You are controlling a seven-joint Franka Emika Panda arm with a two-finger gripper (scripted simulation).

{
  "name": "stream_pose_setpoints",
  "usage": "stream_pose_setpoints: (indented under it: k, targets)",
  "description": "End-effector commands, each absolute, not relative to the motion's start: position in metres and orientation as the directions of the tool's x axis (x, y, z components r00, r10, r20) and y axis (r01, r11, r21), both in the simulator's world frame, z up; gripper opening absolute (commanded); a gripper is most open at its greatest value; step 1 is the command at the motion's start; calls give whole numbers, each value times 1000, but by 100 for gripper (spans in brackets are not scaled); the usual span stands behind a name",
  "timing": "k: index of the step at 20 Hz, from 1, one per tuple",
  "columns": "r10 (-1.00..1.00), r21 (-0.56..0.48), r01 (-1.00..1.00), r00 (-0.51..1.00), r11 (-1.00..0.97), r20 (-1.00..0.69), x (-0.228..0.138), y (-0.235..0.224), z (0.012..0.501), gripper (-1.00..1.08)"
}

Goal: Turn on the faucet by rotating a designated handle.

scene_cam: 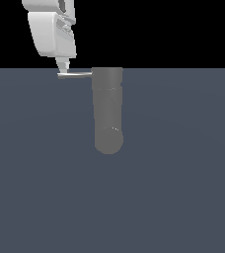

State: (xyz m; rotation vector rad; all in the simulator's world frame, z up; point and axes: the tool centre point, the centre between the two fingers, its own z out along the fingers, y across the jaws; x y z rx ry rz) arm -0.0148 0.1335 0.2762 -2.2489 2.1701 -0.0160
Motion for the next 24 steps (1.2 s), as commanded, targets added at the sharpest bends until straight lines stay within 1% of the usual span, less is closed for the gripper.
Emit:
stream_pose_setpoints:
  k: [1,5,7,24]
  targets:
    - [-999,-2,-999,37,-37,0,-28,132,272,-100]
    - [-999,-1,-999,37,-37,0,-39,131,271,-100]
    - [-999,-17,-999,41,-41,-4,-32,135,276,-100]
    - [-999,-9,-999,39,-39,-2,-69,94,273,-100]
